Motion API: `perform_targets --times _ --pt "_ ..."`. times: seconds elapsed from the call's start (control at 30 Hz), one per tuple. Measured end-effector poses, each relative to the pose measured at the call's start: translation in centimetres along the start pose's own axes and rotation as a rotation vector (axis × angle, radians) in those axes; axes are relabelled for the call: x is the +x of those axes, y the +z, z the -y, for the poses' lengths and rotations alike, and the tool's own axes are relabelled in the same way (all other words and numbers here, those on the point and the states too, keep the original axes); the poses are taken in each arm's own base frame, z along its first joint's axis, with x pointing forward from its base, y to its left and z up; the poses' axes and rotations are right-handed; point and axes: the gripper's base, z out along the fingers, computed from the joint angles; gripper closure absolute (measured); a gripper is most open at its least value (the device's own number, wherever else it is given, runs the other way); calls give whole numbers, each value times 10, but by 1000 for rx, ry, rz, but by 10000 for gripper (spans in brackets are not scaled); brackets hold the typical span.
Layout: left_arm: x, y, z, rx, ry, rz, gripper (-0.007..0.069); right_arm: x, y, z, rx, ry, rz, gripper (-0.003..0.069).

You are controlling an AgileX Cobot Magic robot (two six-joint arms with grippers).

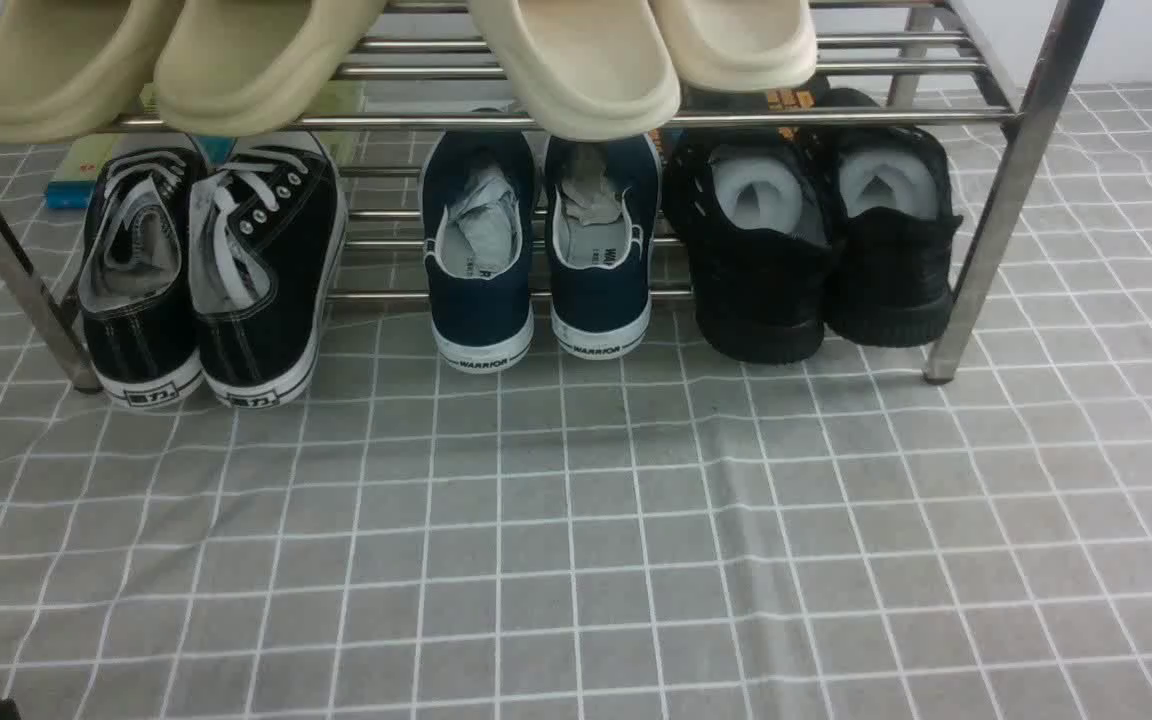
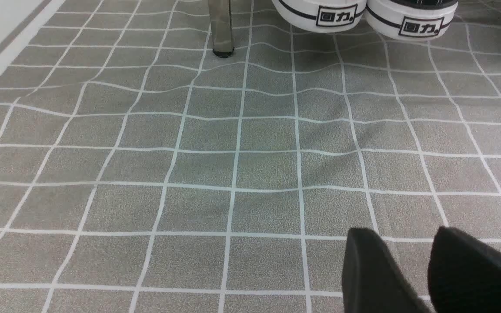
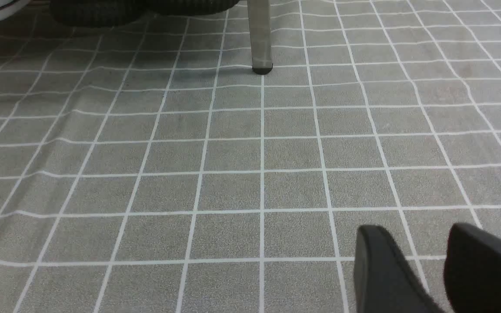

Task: Take the shoes off the shelf with your hand from the grey coffee tablecloth.

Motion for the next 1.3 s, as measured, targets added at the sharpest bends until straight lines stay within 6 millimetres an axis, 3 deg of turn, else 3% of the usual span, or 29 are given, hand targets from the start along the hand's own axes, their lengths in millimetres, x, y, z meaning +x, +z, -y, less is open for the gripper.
perform_targets --times 0.9,1.3 --pt "0 0 0 0 0 0 384 0 0 0 0 0 0 420" --pt "0 0 0 0 0 0 384 -1 0 8 87 -190 6 420"
